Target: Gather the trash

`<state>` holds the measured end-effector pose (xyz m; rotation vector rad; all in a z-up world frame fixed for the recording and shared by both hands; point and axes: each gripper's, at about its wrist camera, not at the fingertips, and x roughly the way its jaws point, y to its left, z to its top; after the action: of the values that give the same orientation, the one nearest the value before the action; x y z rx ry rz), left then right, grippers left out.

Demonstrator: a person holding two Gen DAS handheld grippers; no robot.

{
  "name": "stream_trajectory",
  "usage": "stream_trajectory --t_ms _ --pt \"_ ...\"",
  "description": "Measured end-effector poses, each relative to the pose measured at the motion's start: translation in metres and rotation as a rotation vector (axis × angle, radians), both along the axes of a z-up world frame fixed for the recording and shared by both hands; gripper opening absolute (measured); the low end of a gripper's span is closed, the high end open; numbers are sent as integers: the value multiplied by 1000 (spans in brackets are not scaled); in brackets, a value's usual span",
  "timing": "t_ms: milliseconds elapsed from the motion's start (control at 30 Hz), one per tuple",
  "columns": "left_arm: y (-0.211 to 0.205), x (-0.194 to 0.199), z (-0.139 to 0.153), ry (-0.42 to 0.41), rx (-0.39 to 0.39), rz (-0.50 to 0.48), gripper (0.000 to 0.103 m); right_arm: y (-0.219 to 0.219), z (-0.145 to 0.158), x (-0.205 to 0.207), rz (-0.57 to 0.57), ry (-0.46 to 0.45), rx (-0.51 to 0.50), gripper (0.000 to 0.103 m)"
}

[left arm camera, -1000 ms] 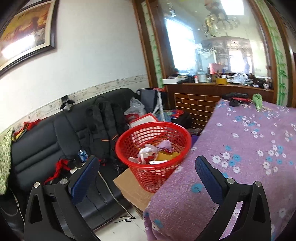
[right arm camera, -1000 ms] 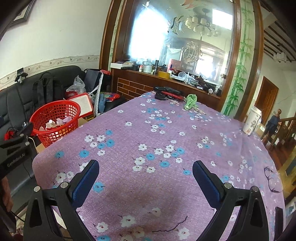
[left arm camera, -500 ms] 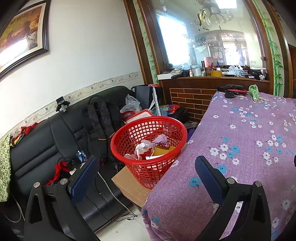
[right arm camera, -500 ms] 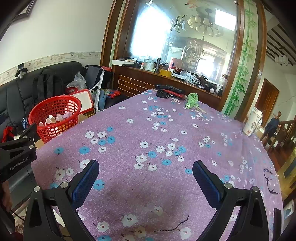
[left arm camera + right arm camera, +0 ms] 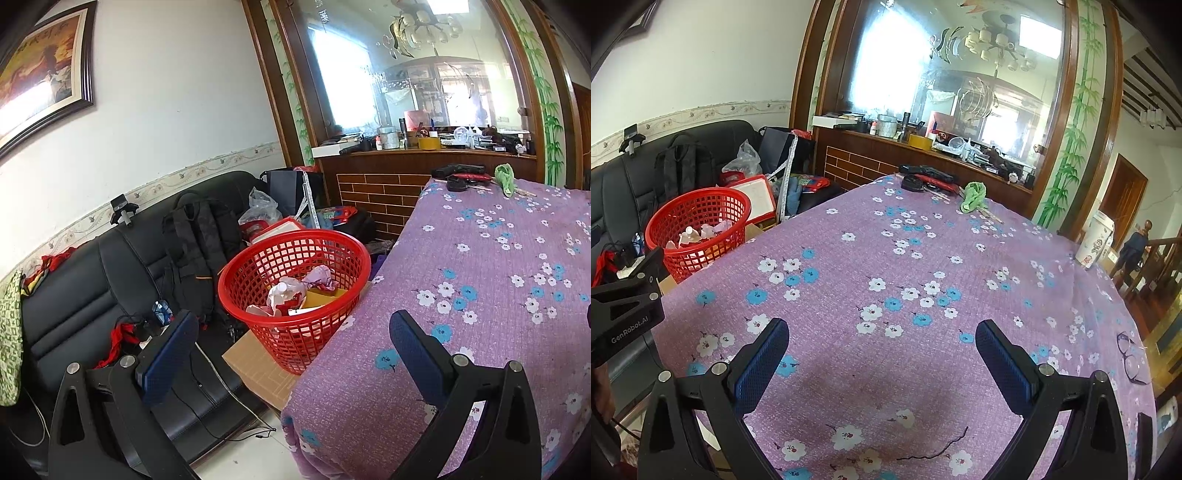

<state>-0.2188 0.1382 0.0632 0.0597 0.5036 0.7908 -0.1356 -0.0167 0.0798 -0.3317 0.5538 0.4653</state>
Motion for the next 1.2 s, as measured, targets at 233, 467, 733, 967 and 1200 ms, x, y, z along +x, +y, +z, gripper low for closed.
stream_trajectory --t_ms 233,467,733,967,1200 --pt "0 0 -1 2 0 1 103 0 0 1 2 2 -1 102" --pt "1 0 -1 4 1 1 103 0 -1 1 0 3 -2 102" --pt "1 0 -2 6 -1 1 103 -2 -5 2 3 5 -8 102" --pt "1 0 -2 7 -1 0 103 -1 -6 2 3 6 -10 102" --pt "1 0 -3 10 -1 -1 103 -2 -7 3 4 8 -14 102"
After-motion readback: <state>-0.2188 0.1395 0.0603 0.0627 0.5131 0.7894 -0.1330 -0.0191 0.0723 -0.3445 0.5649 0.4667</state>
